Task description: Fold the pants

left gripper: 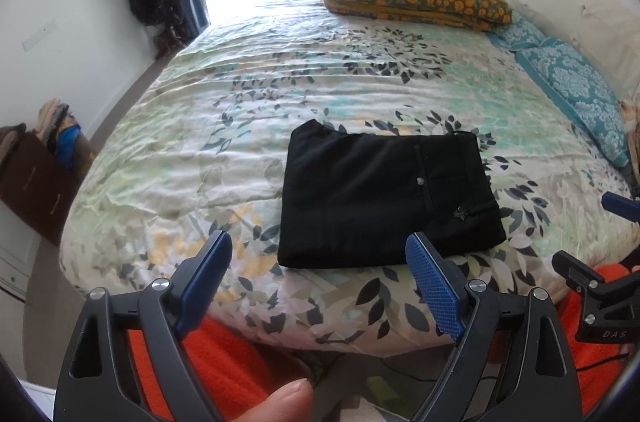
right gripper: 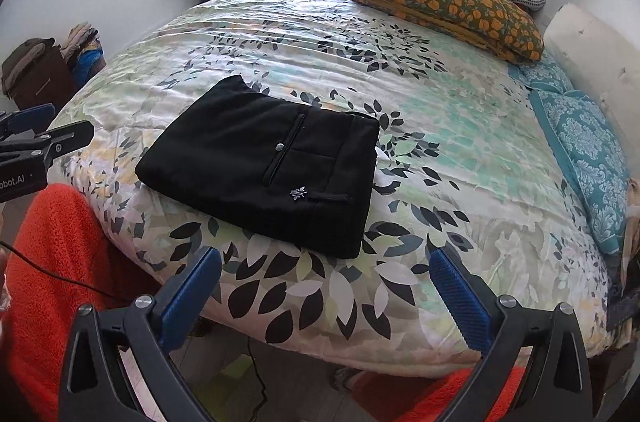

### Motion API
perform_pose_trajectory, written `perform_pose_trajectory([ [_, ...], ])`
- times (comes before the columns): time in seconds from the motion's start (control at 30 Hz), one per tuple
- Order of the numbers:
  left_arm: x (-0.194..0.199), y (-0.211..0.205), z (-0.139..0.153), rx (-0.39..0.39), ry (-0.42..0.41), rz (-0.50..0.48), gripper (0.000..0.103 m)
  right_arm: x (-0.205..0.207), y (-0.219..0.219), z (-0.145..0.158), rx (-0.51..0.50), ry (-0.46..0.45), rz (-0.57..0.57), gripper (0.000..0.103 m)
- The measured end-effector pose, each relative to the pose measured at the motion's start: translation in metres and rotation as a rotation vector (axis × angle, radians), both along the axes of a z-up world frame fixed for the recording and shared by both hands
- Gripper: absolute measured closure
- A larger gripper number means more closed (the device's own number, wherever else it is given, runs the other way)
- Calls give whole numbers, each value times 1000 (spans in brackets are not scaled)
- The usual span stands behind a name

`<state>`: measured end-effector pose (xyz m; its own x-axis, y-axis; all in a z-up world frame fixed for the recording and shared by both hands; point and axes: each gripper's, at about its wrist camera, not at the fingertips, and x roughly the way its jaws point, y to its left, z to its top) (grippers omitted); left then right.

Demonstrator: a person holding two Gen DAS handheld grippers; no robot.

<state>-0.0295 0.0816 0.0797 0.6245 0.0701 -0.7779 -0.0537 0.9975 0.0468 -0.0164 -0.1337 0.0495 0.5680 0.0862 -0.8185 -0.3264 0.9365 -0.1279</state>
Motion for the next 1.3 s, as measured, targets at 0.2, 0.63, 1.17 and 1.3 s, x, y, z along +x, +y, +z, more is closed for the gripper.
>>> perform_pose_trajectory([
  [0.2, -22, -11, 43, 37, -86, 21, 12, -10, -10, 51, 137, -54, -111, 0],
  [0.63, -36, -17, 2, 6, 22, 51, 13, -49, 5, 41, 127, -98, -232, 0],
  [1.17, -30, -16, -7, 14, 41, 61, 13, -39, 12, 31, 39, -103, -255, 0],
  [1.3, -30, -17, -8, 19, 45, 61, 13, -37, 11, 31, 37, -110, -265, 0],
])
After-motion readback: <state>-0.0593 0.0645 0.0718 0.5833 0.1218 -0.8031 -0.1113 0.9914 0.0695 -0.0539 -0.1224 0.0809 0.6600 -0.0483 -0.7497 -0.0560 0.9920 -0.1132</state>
